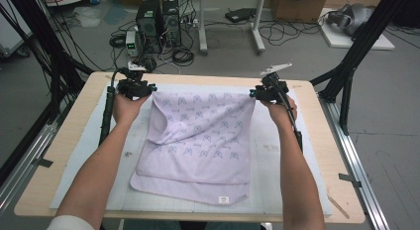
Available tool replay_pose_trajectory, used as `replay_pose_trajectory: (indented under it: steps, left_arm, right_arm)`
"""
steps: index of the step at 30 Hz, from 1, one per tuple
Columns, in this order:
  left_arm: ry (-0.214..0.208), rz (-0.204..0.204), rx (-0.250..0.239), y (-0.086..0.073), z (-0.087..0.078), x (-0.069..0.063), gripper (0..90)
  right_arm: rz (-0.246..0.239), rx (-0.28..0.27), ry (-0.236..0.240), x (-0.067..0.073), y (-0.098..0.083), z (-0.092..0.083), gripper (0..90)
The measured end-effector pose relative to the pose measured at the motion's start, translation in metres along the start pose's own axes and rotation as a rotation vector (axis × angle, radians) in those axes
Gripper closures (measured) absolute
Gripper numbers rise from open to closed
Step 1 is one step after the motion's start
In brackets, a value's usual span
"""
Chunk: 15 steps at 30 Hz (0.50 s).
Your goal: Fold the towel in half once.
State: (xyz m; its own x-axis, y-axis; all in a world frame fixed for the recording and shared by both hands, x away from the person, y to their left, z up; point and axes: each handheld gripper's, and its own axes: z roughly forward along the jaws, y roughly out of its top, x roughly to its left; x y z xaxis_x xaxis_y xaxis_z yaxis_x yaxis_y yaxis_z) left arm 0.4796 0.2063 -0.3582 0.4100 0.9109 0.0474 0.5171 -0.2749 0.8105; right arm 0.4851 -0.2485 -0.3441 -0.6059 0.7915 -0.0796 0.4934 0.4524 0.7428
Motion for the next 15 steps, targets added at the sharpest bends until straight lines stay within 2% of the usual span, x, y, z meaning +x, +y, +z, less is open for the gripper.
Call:
replay_pose_trajectory:
  steps: [2,4,6,7,9,11,13,15]
  left_arm:
    - [-0.006,0.015,0.005,-0.009,-0.003,0.001,60.1]
    - [-0.028,0.010,0.013,-0.020,-0.008,0.003,58.5]
    - [-0.051,0.028,0.010,-0.031,-0.014,0.002,58.4]
    - [-0.067,0.030,0.010,-0.037,-0.018,0.001,57.7]
    - [-0.093,0.049,0.006,-0.048,-0.027,-0.003,56.9]
    - [-0.134,0.053,-0.005,-0.059,-0.037,-0.007,56.0]
    - [-0.166,0.080,0.012,-0.068,-0.048,-0.014,54.7]
    - [-0.187,0.110,-0.006,-0.076,-0.058,-0.020,52.9]
  right_arm:
    - [0.013,0.046,0.034,0.004,-0.008,0.009,57.4]
    - [0.010,0.063,0.068,0.011,-0.018,0.014,55.4]
    - [0.033,0.131,0.125,0.019,-0.023,0.016,51.2]
    - [0.031,0.141,0.148,0.025,-0.025,0.015,51.8]
    - [-0.044,0.115,0.131,0.041,-0.029,0.008,53.5]
    - [-0.033,0.072,0.187,0.053,-0.034,0.000,53.4]
    - [-0.076,0.063,0.198,0.066,-0.038,-0.008,53.3]
    - [-0.091,0.048,0.226,0.080,-0.044,-0.018,53.1]
